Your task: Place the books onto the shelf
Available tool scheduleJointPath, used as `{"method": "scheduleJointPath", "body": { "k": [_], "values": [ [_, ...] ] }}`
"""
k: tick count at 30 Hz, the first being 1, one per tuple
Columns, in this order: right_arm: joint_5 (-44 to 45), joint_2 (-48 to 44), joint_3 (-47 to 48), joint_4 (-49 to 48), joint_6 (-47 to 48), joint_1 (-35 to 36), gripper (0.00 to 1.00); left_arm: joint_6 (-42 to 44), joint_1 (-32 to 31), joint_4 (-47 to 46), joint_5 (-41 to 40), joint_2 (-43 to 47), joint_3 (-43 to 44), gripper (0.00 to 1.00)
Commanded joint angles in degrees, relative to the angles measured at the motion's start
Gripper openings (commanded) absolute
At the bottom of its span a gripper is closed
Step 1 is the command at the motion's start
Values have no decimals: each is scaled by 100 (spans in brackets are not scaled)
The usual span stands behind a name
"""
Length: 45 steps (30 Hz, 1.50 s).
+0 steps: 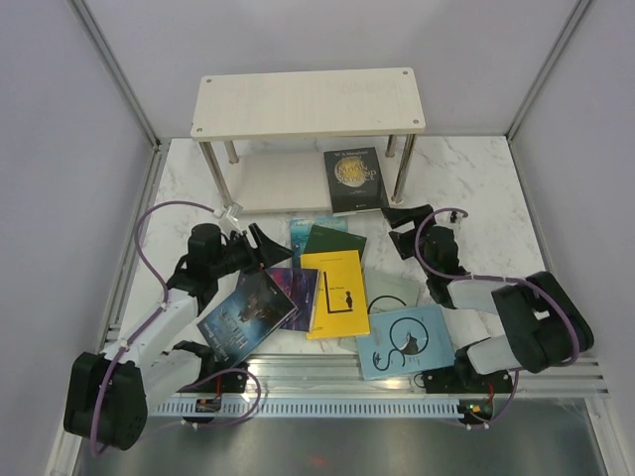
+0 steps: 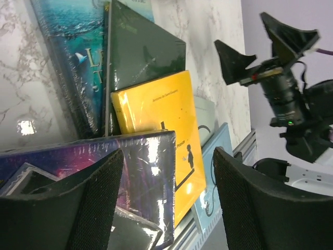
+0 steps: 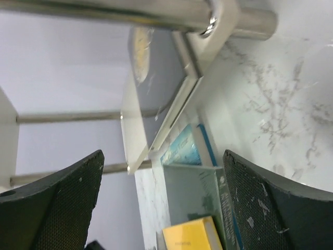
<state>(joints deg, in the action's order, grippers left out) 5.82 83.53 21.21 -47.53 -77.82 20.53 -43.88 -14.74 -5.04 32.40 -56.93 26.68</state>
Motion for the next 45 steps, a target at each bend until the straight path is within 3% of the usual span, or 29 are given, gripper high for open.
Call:
{"method": "scheduleJointPath", "body": {
  "k": [1, 5, 13, 21, 24, 26, 27, 32, 35, 37, 41, 45],
  "values": [
    [-388, -565, -73, 955, 899, 213, 98, 292, 7, 126, -208, -99, -189, 72],
    [-802, -689, -196, 1088, 1322, 687, 96, 204, -72, -216, -129, -328, -444, 71],
    [-1206, -223, -1012, 228, 1322, 1066, 88, 143, -90, -708, -85, -793, -690, 70],
    [-1408, 374, -1251, -880, 1138, 1629, 78, 90, -257, -1446, 108, -1952, -760, 67],
    [-1488, 498, -1443, -1214, 1085, 1796, 68, 20, -301, -1781, 196, -2278, -813, 66],
    [-1479, 463, -1628, -1320, 1050, 1857, 49, -24, -301, -1974, 231, -2401, -866, 65],
    [-1462, 445, -1629, -1347, 1050, 1866, 49, -33, -301, -1975, 240, -2402, -883, 65],
    [-1374, 43, -1954, -1268, 1059, 1884, 21, -51, -310, -2045, 231, -2402, -919, 64],
    [-1303, -545, -1946, -735, 1093, 1884, 1, -68, -310, -2019, 258, -2228, -910, 64],
    [-1146, -1020, -1814, -172, 1242, 1884, 0, -42, -310, -1844, 231, -2043, -875, 64],
    [-233, -2935, -1209, 2765, 1822, 1884, 0, 133, -310, -1606, 459, -1411, -691, 69],
    [498, -4141, -497, 4329, 2280, 1840, 0, 230, -319, -1403, 512, -803, -602, 75]
  ]
}}
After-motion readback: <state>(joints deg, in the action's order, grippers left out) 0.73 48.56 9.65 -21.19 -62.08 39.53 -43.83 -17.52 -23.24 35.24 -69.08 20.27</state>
